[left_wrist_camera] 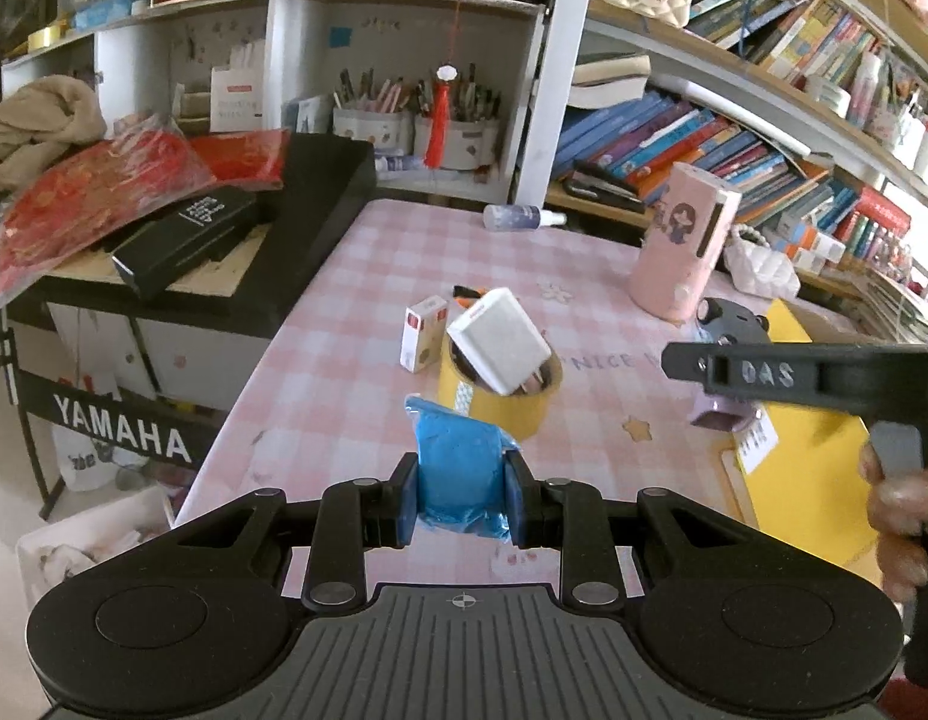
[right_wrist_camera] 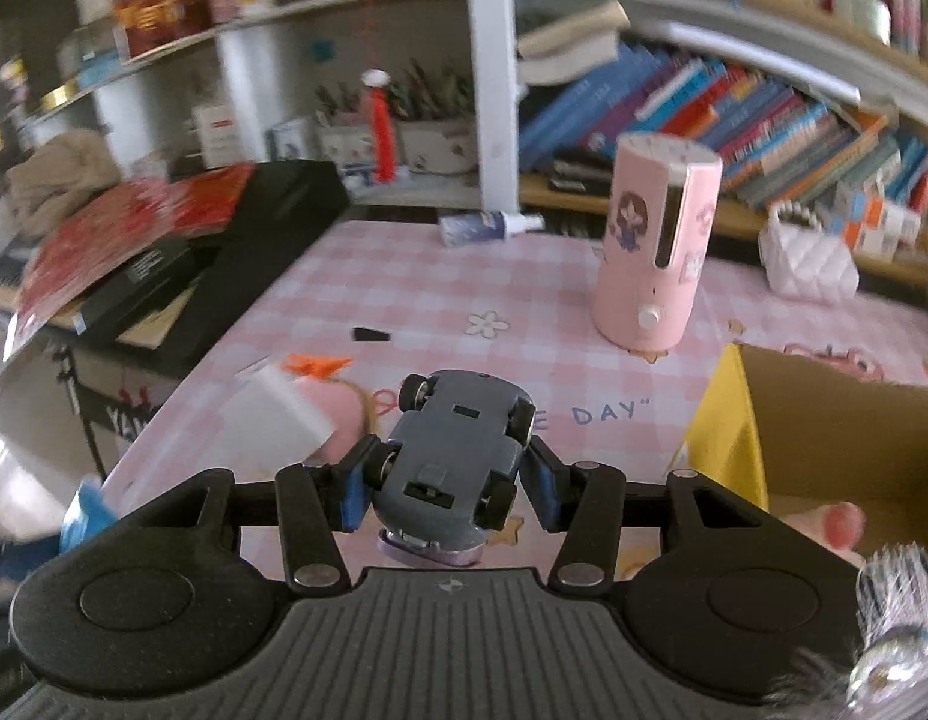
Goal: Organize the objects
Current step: 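Lift the blue packet and grey toy car toward the yellow box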
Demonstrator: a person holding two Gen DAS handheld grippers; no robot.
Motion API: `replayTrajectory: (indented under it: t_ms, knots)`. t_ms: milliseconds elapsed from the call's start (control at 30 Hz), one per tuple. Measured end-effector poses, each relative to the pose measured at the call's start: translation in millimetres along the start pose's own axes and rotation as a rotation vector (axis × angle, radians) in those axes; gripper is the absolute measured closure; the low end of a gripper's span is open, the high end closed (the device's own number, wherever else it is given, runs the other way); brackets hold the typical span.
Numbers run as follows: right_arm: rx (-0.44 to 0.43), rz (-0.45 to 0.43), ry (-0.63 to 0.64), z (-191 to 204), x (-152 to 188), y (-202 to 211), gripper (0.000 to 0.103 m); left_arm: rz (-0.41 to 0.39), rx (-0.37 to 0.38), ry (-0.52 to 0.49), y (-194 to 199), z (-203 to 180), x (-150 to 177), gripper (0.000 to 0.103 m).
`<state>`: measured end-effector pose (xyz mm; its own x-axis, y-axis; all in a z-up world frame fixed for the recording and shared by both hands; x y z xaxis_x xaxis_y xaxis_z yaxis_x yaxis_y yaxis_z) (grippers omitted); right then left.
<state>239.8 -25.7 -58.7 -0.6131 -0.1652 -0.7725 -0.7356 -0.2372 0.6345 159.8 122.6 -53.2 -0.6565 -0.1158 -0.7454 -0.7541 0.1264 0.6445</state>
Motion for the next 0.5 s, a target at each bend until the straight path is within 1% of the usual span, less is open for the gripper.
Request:
replayTrajectory:
  t_ms: [100,267,500]
  knots:
    - [-0.008,0.002,0.031,7.8,16.2,17.5,0.055,-0.002,0.003,0.0,10.5,1.4,7.7,0.077]
    - [-0.019,0.031,0.044,18.9,43.1,39.5,0.055,-0.009,0.012,-0.008,28.9,1.7,19.9,0.077]
    - [-0.013,0.026,0.065,29.5,72.0,71.3,0.055,0.002,0.037,-0.036,54.6,-3.5,43.7,0.077]
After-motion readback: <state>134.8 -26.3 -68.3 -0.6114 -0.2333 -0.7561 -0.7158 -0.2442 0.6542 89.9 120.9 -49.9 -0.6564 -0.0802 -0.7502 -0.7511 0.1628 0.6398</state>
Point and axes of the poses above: each gripper's, at about its wrist camera, not at the fingertips, and y roughly against the way its jaws point, z to its left, x to its underside, the point moved 6 cm from there along -y, roughly the way its jaws point, and after that the axes turned 2 degrees about x, right-handed, at the moved point
